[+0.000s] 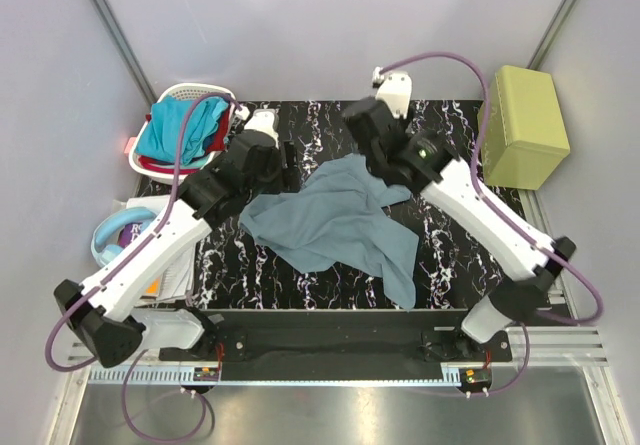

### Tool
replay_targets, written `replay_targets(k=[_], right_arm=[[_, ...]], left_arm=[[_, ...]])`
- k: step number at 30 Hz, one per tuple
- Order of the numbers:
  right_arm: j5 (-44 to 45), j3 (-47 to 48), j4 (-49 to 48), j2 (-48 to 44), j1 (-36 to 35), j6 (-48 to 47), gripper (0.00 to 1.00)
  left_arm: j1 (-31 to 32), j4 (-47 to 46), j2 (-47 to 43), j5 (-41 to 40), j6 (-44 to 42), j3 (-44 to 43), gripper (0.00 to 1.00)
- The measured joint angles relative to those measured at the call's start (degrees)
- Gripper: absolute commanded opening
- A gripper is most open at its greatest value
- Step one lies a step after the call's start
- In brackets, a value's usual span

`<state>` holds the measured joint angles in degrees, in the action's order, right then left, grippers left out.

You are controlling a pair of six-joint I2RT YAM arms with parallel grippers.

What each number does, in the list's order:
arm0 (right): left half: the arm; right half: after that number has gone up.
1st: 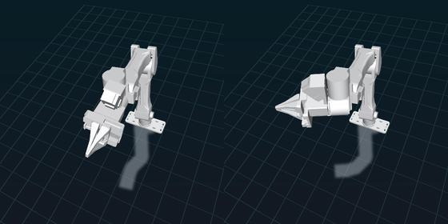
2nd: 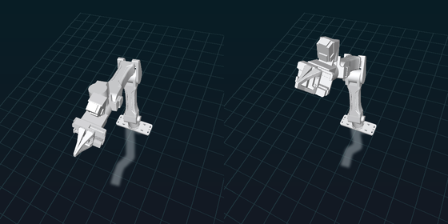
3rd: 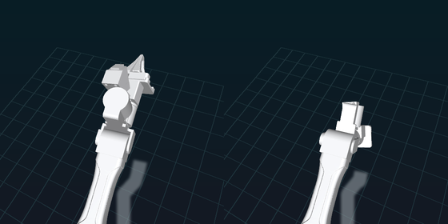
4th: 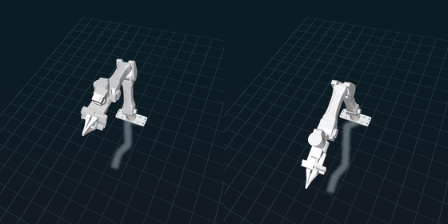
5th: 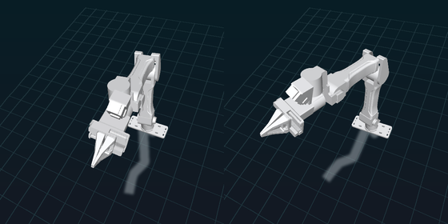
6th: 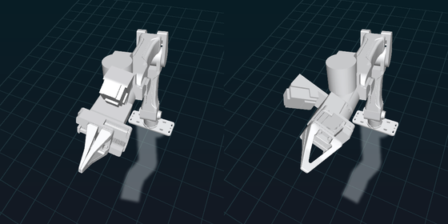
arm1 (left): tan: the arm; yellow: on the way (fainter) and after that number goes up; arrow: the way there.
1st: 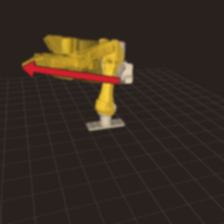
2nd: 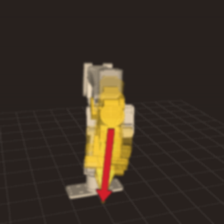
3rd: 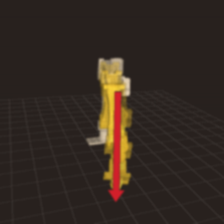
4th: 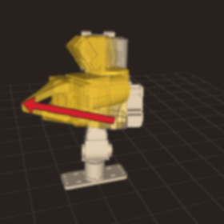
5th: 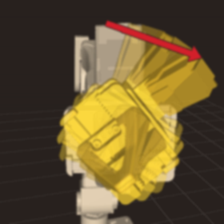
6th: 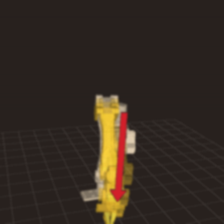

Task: Fold and stack the t-shirts
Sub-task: Flatten out the tshirt

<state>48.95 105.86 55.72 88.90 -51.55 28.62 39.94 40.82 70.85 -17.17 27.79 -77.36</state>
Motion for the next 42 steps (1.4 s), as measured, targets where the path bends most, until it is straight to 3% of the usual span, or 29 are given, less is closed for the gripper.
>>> replay_targets(k=[5,8,11,18,24,33,42], right_arm=[[-7.5,7.2,-6.7,13.1,11.8,-4.0,0.54],[-12.7,16.9,-7.9,25.2,16.7,-5.1,0.50],[-16.9,31.0,-7.4,39.8,19.9,-6.1,0.45],[-23.0,38.9,-5.0,54.4,22.6,-5.3,0.44],[-24.5,36.5,-3.7,57.1,22.7,-4.2,0.43],[-25.4,23.7,-6.8,56.0,22.6,-3.5,0.43],[-26.4,23.1,-8.8,55.5,22.5,-3.5,0.43]], left_arm=[[-3.8,-0.2,3.5,0.1,-0.4,0.8,0.75],[-5.6,0.0,3.7,0.2,-0.3,2.2,0.75],[-5.7,-0.3,3.4,0.4,-0.3,3.6,0.75],[-5.7,0.0,0.8,0.5,0.2,7.8,0.74],[-5.7,0.2,-0.9,0.5,0.3,11.1,0.74],[-5.9,-0.3,0.7,1.6,1.2,13.6,0.74],[-5.9,-0.7,2.9,2.4,1.4,13.8,0.73]])
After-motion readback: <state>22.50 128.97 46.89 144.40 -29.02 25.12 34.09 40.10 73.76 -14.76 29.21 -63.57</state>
